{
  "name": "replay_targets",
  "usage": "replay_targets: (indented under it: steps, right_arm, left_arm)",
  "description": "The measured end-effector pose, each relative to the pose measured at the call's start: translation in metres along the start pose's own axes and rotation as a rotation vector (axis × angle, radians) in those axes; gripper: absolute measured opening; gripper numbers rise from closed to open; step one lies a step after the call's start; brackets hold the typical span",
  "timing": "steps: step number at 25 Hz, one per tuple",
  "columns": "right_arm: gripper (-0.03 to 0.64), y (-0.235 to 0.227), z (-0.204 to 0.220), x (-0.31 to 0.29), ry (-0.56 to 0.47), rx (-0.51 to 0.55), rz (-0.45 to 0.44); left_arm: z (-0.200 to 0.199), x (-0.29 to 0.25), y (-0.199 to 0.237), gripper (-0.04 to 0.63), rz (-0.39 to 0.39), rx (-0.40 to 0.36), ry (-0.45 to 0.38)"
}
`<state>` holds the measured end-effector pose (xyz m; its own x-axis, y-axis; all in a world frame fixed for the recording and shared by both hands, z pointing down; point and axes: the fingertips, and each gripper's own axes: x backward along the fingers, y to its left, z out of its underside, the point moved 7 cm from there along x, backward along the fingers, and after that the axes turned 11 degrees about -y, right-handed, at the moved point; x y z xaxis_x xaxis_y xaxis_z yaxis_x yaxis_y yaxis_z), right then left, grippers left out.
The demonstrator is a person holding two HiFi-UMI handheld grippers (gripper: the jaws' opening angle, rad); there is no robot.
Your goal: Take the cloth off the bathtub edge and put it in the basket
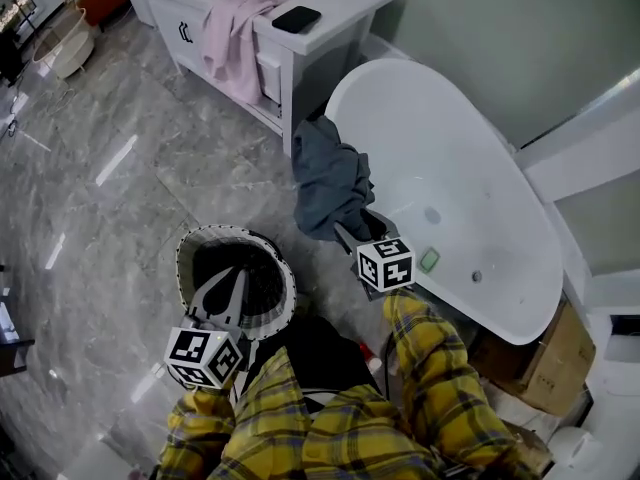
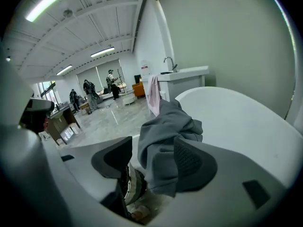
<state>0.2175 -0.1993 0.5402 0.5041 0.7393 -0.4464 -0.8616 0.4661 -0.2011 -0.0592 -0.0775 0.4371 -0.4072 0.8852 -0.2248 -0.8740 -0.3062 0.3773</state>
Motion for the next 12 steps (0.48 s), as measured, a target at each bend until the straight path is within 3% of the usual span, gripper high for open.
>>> replay_targets:
  steps: [7, 12]
  right_arm:
    - [0.321, -0.020, 0.005, -0.054, 0.081, -0.002, 0.026]
    - [0.339, -0.020, 0.007, -0.071, 0.109, -0.029, 0.041]
  left_arm:
    - [0.007, -0.012, 0.029, 0.032, -0.050, 0.034, 0.035]
    - [0.009, -0.018, 0.039, 0.032, -0.046, 0.054, 0.042]
